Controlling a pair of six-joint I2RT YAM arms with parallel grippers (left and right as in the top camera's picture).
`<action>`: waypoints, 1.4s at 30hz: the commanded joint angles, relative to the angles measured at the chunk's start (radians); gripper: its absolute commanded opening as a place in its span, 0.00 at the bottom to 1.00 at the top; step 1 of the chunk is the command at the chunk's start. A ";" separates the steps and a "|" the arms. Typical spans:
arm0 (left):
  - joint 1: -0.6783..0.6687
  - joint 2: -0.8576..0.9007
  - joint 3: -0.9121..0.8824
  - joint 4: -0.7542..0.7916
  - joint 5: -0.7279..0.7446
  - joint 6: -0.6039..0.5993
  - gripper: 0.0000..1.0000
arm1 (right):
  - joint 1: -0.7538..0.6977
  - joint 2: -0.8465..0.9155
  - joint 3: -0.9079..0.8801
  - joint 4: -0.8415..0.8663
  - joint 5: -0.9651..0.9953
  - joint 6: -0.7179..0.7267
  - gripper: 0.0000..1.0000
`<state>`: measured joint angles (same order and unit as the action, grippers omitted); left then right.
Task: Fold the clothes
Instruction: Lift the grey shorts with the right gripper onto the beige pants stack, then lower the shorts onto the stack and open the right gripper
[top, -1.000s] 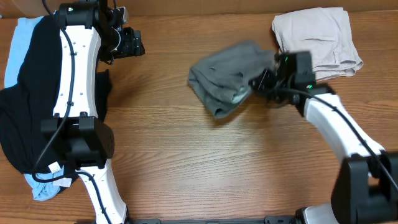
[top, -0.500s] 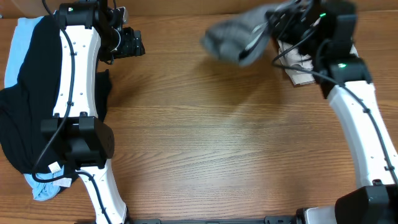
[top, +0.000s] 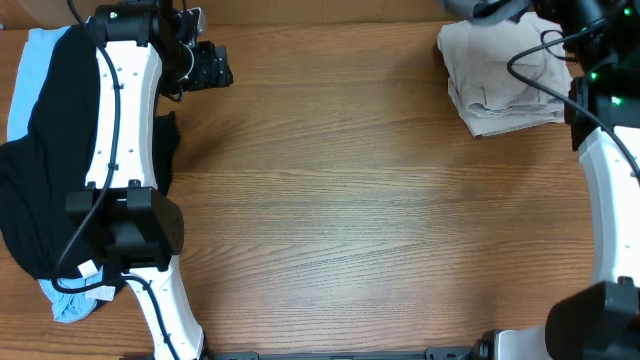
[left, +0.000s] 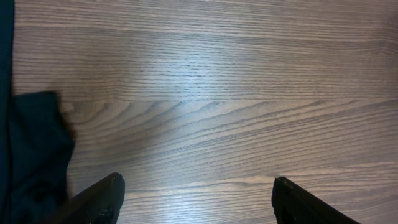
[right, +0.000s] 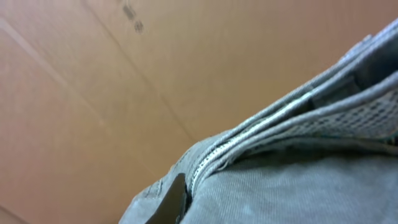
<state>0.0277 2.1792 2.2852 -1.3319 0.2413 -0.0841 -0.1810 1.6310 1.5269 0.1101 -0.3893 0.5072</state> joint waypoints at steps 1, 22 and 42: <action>-0.002 0.003 0.021 0.009 -0.009 -0.017 0.78 | -0.016 0.077 0.039 0.066 -0.004 -0.015 0.04; -0.003 0.003 0.021 0.084 -0.013 -0.018 0.77 | -0.179 0.487 0.039 -0.001 -0.096 -0.149 0.04; -0.003 0.003 0.021 0.068 -0.012 -0.018 0.80 | -0.296 0.200 0.039 -0.683 -0.252 -0.382 0.93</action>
<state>0.0277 2.1792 2.2852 -1.2602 0.2344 -0.0845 -0.4828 1.9774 1.5497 -0.5789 -0.6785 0.2356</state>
